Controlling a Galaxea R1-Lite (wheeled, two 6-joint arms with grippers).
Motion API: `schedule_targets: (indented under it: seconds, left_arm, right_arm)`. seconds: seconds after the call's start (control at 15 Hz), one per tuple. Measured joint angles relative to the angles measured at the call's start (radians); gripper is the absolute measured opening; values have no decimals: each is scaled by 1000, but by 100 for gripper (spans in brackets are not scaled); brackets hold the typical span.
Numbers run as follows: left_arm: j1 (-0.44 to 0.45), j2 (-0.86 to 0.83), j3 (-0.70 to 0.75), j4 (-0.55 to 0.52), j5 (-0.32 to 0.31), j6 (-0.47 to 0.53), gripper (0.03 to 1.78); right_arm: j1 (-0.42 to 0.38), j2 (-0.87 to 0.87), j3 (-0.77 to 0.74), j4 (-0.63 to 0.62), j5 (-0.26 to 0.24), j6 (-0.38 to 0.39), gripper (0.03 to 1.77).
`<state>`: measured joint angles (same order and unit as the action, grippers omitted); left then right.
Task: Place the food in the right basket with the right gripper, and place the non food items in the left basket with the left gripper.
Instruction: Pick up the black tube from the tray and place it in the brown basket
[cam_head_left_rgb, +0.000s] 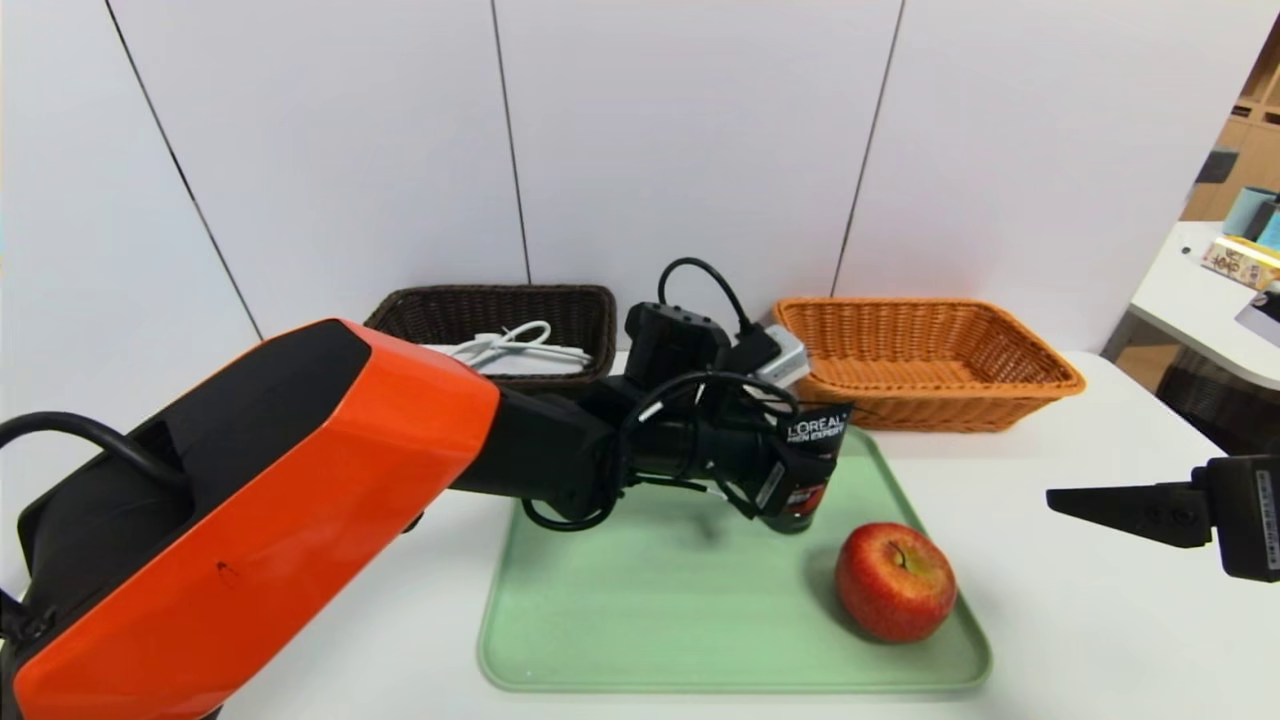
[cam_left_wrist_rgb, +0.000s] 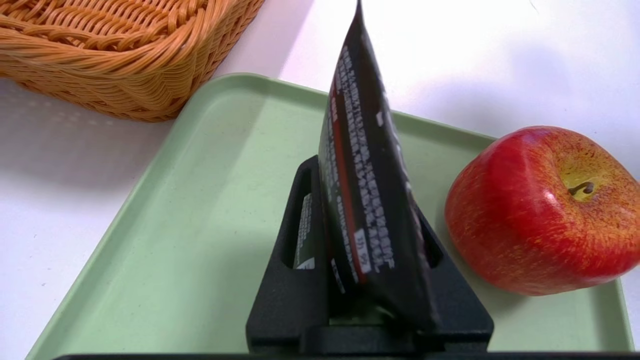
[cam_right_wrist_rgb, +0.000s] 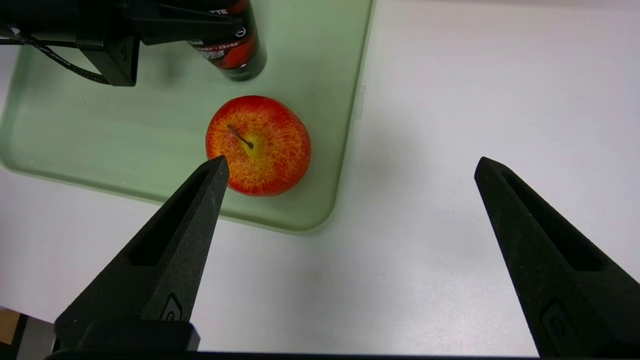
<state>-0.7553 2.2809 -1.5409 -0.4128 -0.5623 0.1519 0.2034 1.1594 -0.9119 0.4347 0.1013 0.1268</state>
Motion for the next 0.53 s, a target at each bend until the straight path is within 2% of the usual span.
schedule_targets:
  seconds: [0.27,0.53]
  left_arm:
    - [7,-46,11,7,10,3,33]
    - [53,-144,17,49,35,7,33]
  right_arm:
    - [0,-7,0,0,1,0,170]
    - [0,-19,4,0,0,-1,170]
